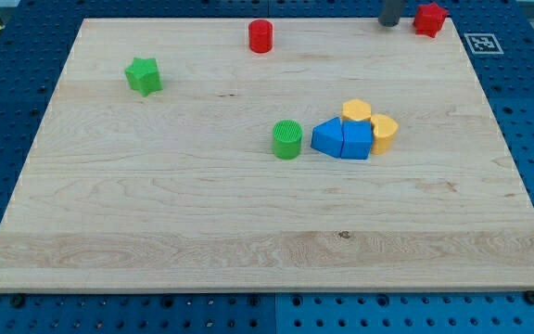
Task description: Push red circle into red star
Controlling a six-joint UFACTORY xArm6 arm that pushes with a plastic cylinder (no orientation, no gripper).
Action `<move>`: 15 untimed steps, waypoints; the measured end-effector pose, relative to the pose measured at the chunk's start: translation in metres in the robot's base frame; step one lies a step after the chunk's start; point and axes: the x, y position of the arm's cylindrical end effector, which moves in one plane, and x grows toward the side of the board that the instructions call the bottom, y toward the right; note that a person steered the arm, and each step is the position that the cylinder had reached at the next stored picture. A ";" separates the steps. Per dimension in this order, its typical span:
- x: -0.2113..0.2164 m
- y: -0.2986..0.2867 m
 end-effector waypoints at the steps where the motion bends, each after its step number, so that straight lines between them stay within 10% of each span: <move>1: 0.010 -0.040; 7: 0.139 -0.202; 15: 0.051 -0.230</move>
